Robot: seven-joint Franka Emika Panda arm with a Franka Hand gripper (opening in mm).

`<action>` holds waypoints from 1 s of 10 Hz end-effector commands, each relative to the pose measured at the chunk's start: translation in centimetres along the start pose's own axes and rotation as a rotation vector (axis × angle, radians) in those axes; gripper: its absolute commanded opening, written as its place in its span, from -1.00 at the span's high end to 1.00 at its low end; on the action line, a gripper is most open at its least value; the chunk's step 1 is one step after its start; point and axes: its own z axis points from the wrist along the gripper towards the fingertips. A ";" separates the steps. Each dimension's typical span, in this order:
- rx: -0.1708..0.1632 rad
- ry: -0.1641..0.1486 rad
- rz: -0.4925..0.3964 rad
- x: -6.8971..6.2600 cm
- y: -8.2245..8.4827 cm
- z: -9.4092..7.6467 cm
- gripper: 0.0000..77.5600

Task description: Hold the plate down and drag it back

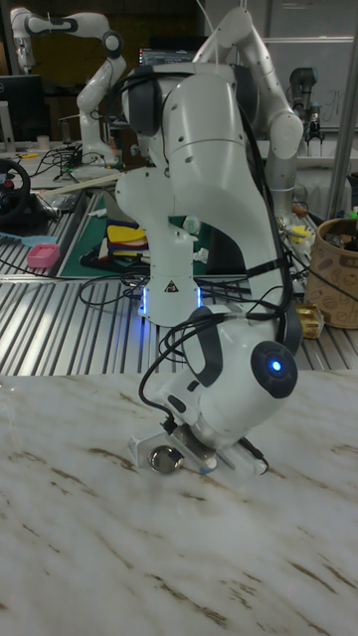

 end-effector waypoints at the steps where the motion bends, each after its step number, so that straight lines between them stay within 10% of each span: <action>1: -0.008 -0.013 0.004 -0.3 0.3 0.6 1.00; 6: -0.020 -0.021 0.004 -0.6 0.3 1.2 1.00; 10: -0.108 -0.018 0.008 -0.7 0.5 1.0 1.00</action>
